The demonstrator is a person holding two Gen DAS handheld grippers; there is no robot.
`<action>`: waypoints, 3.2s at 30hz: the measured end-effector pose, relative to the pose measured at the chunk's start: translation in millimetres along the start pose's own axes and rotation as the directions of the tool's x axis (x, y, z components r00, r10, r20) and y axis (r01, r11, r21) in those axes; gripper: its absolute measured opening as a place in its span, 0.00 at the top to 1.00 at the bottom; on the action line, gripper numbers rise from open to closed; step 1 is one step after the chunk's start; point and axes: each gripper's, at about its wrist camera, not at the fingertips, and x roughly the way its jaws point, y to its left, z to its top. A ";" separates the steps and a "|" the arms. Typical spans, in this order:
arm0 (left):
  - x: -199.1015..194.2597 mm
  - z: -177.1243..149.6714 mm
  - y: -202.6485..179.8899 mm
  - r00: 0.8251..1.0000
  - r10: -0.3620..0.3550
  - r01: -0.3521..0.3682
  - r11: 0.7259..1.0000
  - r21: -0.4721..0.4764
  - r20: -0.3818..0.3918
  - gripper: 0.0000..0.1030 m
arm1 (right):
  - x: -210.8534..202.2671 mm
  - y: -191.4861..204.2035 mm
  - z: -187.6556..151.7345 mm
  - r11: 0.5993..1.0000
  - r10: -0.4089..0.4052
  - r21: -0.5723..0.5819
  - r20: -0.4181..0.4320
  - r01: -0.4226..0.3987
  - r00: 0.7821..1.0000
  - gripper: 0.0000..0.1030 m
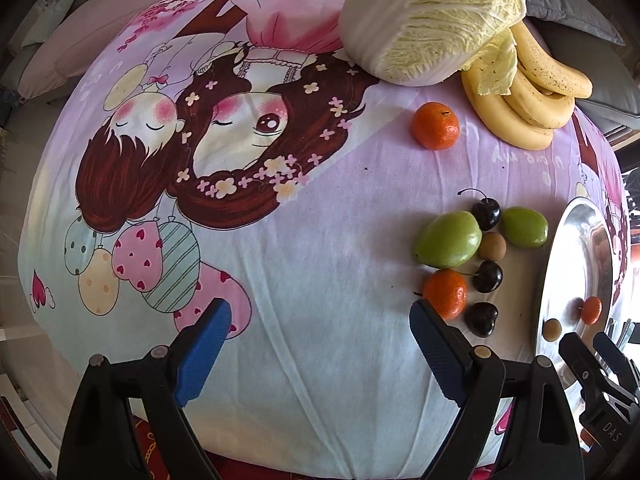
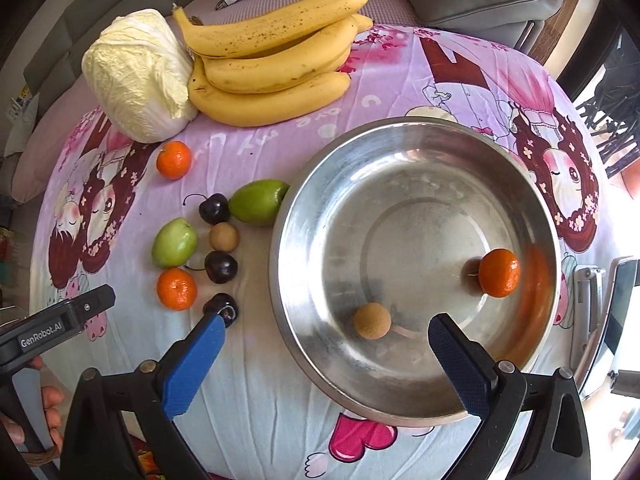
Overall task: Organize fruits
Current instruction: 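Withdraw both open tools from the bowl back toward the fruit row, then move right tool to a dark cherry while left tool reaches another tangerine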
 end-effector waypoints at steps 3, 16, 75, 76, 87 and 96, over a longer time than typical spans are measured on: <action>-1.2 -1.4 21.1 1.000 -0.004 0.004 1.000 -0.012 0.003 0.11 | 2.3 13.9 -2.4 1.000 0.007 0.000 -0.002 -0.007 1.000 0.00; 10.8 -40.8 132.5 0.999 -0.042 0.043 0.998 -0.052 0.019 0.04 | 11.3 72.0 -18.5 0.994 0.084 -0.066 -0.016 -0.085 0.996 0.00; 48.3 -10.7 37.4 0.939 -0.294 0.284 0.955 -0.080 -0.176 0.10 | 63.2 74.7 -13.1 0.966 0.121 -0.219 -0.075 -0.135 0.990 0.52; 48.6 -9.5 31.3 0.941 -0.291 0.282 0.957 -0.073 -0.175 0.10 | 63.3 75.5 -13.1 0.966 0.116 -0.221 -0.073 -0.130 0.991 0.52; 57.4 1.1 -5.0 0.948 -0.260 0.259 0.965 -0.032 -0.185 0.20 | 63.6 89.2 -20.1 0.968 0.053 -0.245 -0.021 -0.056 0.998 0.52; 63.0 9.7 -31.4 0.951 -0.247 0.253 0.968 0.005 -0.186 0.26 | 64.4 98.6 -22.8 0.967 0.043 -0.252 0.028 -0.034 0.999 0.52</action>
